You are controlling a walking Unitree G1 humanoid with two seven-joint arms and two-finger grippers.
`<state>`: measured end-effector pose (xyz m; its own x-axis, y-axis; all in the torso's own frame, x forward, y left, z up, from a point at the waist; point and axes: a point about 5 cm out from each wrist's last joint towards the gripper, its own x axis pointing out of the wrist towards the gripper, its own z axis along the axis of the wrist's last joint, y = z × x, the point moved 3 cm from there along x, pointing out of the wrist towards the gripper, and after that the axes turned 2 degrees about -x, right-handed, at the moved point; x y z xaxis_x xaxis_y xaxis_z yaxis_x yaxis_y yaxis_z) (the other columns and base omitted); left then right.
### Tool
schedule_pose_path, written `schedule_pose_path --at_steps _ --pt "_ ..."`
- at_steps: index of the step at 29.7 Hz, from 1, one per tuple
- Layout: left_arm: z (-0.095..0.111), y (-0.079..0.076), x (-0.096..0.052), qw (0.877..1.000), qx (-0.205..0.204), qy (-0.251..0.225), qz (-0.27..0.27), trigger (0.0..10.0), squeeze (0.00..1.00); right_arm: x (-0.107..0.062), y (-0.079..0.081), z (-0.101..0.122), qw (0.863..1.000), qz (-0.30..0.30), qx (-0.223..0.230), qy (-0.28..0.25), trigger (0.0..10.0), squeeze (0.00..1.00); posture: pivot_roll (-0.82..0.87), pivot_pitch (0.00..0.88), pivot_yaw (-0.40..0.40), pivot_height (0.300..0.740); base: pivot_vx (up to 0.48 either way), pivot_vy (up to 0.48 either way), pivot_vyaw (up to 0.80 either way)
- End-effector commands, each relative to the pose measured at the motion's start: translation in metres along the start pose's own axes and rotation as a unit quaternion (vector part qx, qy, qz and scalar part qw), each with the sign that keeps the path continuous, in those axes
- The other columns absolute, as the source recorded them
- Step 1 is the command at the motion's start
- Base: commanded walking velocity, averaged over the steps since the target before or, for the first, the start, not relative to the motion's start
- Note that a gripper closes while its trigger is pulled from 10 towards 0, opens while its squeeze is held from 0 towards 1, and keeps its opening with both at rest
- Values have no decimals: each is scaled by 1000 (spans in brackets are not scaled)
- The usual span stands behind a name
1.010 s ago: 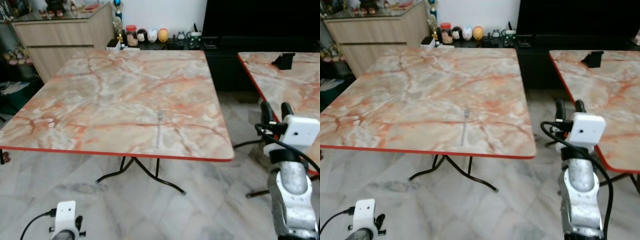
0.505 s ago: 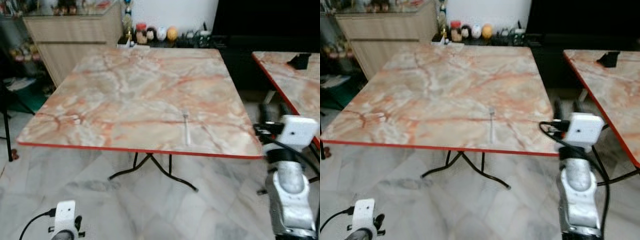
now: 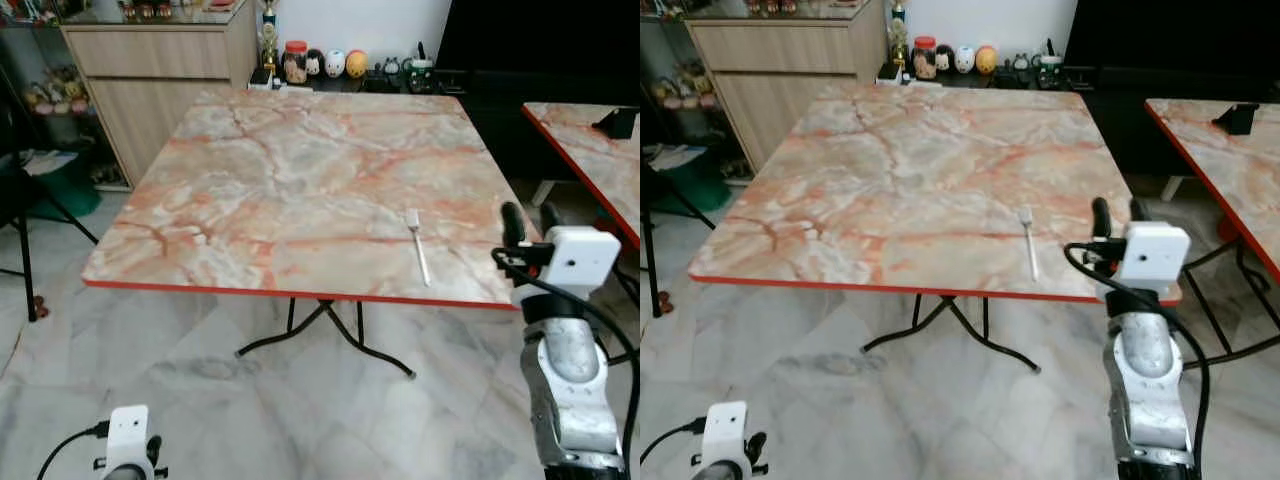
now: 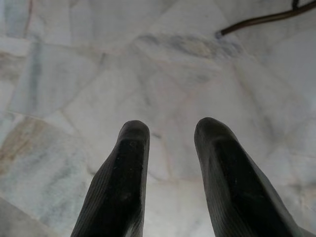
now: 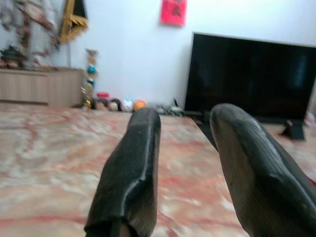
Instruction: Setting the table
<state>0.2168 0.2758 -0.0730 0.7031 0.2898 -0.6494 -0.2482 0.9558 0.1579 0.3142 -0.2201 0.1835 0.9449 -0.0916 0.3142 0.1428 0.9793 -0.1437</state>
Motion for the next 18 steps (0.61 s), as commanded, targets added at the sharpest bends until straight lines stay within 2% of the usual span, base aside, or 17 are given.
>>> schedule_pose_path --at_steps 1,5,18 --pt "0 -2 0 1000 0 0 -1 10000 0 0 -8 1 1000 -9 -3 1 10000 0 19 0 5 740 0 292 0" --pt "1 -2 0 1000 5 -4 0 10000 0 -1 -9 2 1000 -10 -5 1 10000 0 18 0 4 740 0 293 0" --pt "3 -2 0 1000 3 -13 -5 10000 0 -1 -6 1 1000 -6 0 1 10000 0 22 0 5 740 0 0 0"
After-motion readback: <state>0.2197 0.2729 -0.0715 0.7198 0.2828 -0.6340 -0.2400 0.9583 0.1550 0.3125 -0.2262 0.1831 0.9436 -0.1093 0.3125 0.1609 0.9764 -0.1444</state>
